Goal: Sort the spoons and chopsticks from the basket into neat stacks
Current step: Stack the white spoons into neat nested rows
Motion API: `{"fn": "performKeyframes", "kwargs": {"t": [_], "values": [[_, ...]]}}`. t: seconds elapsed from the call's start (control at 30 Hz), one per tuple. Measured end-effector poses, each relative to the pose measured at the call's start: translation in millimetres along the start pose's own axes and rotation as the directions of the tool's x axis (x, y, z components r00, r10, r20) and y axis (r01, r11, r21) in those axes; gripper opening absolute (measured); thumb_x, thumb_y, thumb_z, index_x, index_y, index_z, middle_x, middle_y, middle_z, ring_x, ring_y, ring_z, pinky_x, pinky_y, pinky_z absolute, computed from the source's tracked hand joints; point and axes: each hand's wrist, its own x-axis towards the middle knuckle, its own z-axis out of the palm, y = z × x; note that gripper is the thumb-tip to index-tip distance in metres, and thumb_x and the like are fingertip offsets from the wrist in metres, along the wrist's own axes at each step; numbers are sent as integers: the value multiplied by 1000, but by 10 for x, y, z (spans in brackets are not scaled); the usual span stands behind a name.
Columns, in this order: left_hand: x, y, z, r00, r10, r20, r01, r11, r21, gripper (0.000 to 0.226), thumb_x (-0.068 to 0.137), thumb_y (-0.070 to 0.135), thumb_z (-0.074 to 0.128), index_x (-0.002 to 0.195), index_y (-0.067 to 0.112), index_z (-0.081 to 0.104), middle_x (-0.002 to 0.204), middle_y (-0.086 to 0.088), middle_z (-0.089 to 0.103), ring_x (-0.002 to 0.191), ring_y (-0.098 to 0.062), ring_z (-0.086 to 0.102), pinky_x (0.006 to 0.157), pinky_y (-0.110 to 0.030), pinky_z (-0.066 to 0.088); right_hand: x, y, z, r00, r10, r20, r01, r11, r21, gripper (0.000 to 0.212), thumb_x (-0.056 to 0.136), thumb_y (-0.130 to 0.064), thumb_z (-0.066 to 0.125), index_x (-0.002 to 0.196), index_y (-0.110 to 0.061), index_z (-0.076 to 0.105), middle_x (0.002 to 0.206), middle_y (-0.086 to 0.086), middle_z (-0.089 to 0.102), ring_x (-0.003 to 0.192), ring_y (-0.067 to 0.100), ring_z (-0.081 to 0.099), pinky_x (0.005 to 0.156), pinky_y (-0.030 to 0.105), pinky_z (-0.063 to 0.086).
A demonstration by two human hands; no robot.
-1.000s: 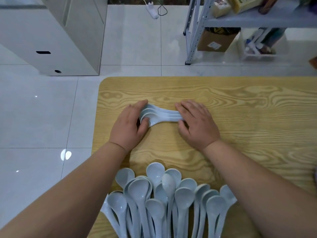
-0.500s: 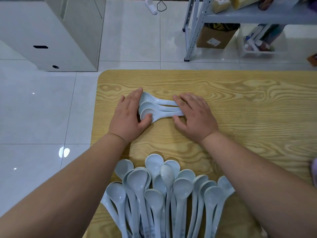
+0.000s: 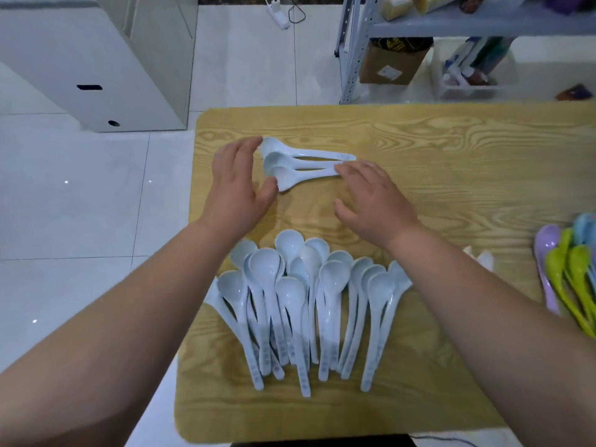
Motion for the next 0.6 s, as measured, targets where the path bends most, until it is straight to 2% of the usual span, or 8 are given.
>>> {"fn": "performKeyframes", "kwargs": {"t": [0.07, 0.17, 0.23, 0.3, 0.37, 0.47, 0.53, 0.6], "values": [[-305, 231, -87, 995, 56, 82, -54, 998, -25, 55, 88, 20, 62, 140, 7, 48, 134, -10, 53, 127, -25, 40, 112, -32, 28, -469, -172, -119, 997, 38, -73, -33, 997, 73, 50, 91, -25, 57, 138, -6, 57, 133, 14, 60, 126, 31, 51, 110, 34, 34], [-701, 538, -81, 964, 113, 242, -103, 993, -56, 44, 88, 25, 58, 130, 11, 56, 116, -5, 60, 111, -27, 53, 100, -33, 38, -1210, -377, -201, 964, 266, 20, -265, 946, 185, 47, 96, -25, 57, 142, -16, 52, 135, 3, 55, 127, 19, 48, 104, 31, 39], [-884, 694, 45, 922, 154, 354, -159, 987, -16, 42, 86, 30, 54, 123, 11, 62, 107, -6, 65, 102, -29, 58, 94, -37, 42, -1639, -429, -135, 908, 417, 50, -419, 891, 175, 48, 96, -31, 58, 142, -20, 50, 133, 0, 54, 125, 19, 49, 95, 27, 40], [-984, 794, 238, 881, 171, 441, -227, 971, 77, 42, 84, 31, 55, 118, 9, 67, 101, -11, 68, 95, -35, 60, 89, -42, 46, -1966, -455, -31, 815, 568, 110, -579, 804, 137, 60, 92, -40, 64, 145, -20, 44, 135, 3, 51, 126, 21, 47, 90, 26, 35], [-1005, 852, 399, 844, 153, 514, -274, 947, 168, 43, 84, 33, 60, 117, 8, 68, 102, -15, 66, 95, -40, 58, 85, -45, 48, -2157, -484, 42, 705, 672, 227, -705, 697, 127, 78, 88, -49, 68, 151, -20, 33, 144, 5, 43, 132, 23, 42, 90, 31, 38], [-946, 912, 547, 847, 129, 515, -289, 926, 243, 31, 79, 20, 72, 105, 4, 68, 99, -17, 60, 91, -40, 55, 74, -46, 49, -2196, -483, 106, 649, 695, 309, -744, 665, 66, 93, 86, -55, 69, 156, -17, 20, 151, 6, 38, 135, 26, 42, 97, 41, 45], [-906, 948, 597, 865, 110, 490, -279, 916, 287, 18, 81, 11, 67, 98, 3, 65, 96, -18, 59, 90, -39, 55, 70, -46, 49, -2143, -476, 135, 653, 683, 326, -735, 676, 57, 83, 88, -47, 67, 151, -16, 24, 140, 7, 48, 118, 26, 55, 86, 40, 52], [-876, 977, 609, 847, 72, 527, -293, 890, 349, 15, 90, 10, 56, 103, 5, 60, 102, -15, 59, 99, -37, 52, 77, -41, 41, -2095, -502, 146, 650, 680, 340, -739, 670, 72, 68, 91, -33, 60, 147, -17, 25, 122, 5, 56, 90, 22, 60, 68, 36, 51]]}}
